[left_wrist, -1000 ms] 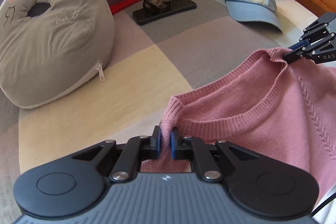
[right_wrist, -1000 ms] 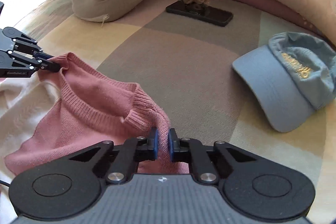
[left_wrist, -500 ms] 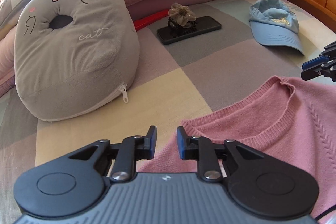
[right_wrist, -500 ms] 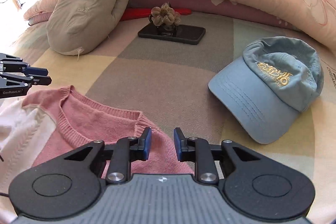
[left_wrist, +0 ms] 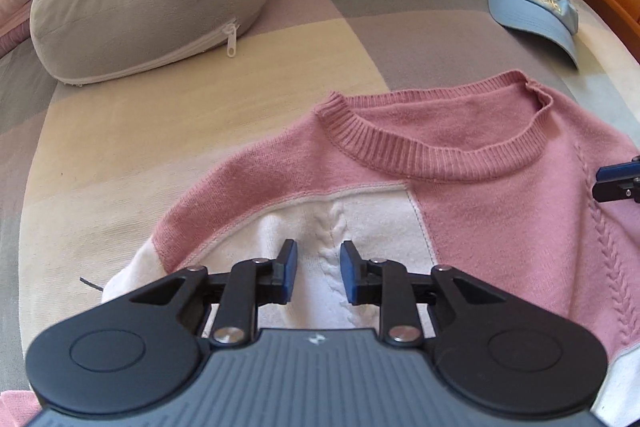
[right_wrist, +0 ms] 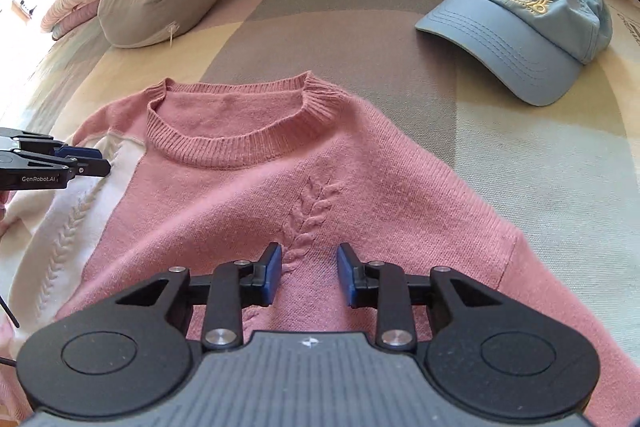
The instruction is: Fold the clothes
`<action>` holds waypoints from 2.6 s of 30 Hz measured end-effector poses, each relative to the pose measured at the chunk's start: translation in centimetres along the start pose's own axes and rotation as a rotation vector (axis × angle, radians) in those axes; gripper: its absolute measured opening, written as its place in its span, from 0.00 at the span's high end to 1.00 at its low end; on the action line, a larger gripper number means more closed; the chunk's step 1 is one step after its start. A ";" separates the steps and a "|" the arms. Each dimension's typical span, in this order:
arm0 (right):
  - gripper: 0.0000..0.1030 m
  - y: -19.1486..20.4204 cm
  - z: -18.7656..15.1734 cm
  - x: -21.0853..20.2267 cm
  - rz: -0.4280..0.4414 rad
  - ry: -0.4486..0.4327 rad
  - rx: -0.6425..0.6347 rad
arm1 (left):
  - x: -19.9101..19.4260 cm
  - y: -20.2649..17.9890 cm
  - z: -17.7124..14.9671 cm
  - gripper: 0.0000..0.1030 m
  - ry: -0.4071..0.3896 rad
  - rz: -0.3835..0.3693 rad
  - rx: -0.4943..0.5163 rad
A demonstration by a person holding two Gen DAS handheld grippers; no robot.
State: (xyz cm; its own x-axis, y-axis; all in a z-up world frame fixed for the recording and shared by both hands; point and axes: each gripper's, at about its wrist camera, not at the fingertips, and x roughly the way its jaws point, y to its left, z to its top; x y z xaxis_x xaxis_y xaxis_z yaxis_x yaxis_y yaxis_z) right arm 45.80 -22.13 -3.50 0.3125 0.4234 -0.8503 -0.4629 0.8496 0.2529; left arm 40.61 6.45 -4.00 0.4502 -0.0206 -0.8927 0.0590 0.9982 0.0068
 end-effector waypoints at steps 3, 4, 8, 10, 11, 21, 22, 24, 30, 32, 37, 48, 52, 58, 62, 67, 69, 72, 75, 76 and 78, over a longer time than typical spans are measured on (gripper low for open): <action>0.62 0.1 0.3 -0.7 -0.010 -0.010 0.020 | -0.8 -0.5 0.1 0.71 -0.006 -0.015 0.014; 0.55 0.2 0.2 -1.2 -0.005 -0.015 0.028 | -1.2 -0.8 -0.1 0.68 -0.011 -0.024 0.026; 0.49 0.4 -0.8 -2.9 0.019 -0.020 0.077 | -2.0 -2.3 -1.4 0.61 -0.003 -0.039 0.064; 0.49 0.5 -1.6 -3.8 0.020 -0.020 0.104 | -2.3 -2.8 -2.0 0.61 0.010 -0.043 0.062; 0.48 0.5 -2.1 -4.3 0.020 -0.022 0.119 | -2.6 -3.1 -2.3 0.60 0.013 -0.047 0.056; 0.40 -2.3 -9.4 -8.5 0.050 -0.036 0.419 | -4.5 -7.0 -4.9 0.57 0.018 -0.020 0.065; 0.39 -2.9 -10.4 -8.6 0.053 -0.035 0.462 | -4.5 -7.4 -5.0 0.56 0.021 -0.018 0.059; 0.39 -4.1 -12.4 -8.6 0.060 -0.044 0.554 | -4.3 -8.1 -5.3 0.56 0.029 -0.021 0.038; 0.40 -8.5 -17.0 -8.4 0.159 -0.192 0.829 | -3.8 -10.4 -5.3 0.57 0.047 -0.027 0.027; 0.40 -9.4 -17.5 -8.2 0.181 -0.257 0.883 | -3.7 -10.9 -5.0 0.57 0.051 -0.032 0.037; 0.39 -10.5 -17.0 -6.8 0.218 -0.381 0.940 | -3.5 -11.9 -4.1 0.57 0.044 -0.030 0.070; 0.88 -11.8 -16.7 -6.1 0.159 -0.351 0.928 | -3.0 -13.3 -3.8 0.57 0.050 -0.055 0.081; 0.88 -12.6 -15.4 -7.6 0.075 -0.358 0.877 | -3.2 -13.5 -3.9 0.57 0.049 -0.052 0.107; 0.89 -15.4 -12.7 -8.8 -0.014 -0.348 0.818 | -3.5 -12.4 -3.9 0.57 0.052 -0.064 0.067; 0.88 -16.5 -11.6 -8.3 -0.026 -0.295 0.787 | -3.6 -12.0 -4.4 0.57 0.050 -0.065 0.068; 0.76 -15.0 -13.0 -8.8 0.007 -0.239 0.808 | -3.6 -11.2 -4.9 0.57 0.058 -0.057 0.057; 0.72 -14.3 -13.9 -9.2 0.025 -0.216 0.837 | -3.7 -10.7 -5.0 0.57 0.062 -0.048 0.050; 0.68 -13.2 -15.2 -10.3 0.007 -0.190 0.845 | -3.8 -10.0 -5.0 0.57 0.067 -0.046 0.038; 0.58 -13.1 -16.8 -11.7 -0.016 -0.189 0.880 | -3.9 -9.8 -4.9 0.57 0.068 -0.049 0.044; 0.53 -13.4 -17.5 -12.2 -0.024 -0.196 0.900 | -3.9 -9.8 -4.8 0.57 0.066 -0.051 0.047; 0.51 -14.1 -18.8 -13.1 -0.040 -0.217 0.946 | -3.8 -10.0 -4.7 0.57 0.065 -0.057 0.051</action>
State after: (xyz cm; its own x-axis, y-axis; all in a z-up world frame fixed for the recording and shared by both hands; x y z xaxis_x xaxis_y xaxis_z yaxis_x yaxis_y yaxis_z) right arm 32.69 -45.54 -4.62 0.5035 0.3568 -0.7869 0.3802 0.7264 0.5726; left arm 34.16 -3.19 -2.76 0.3862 -0.0721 -0.9196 0.1290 0.9914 -0.0236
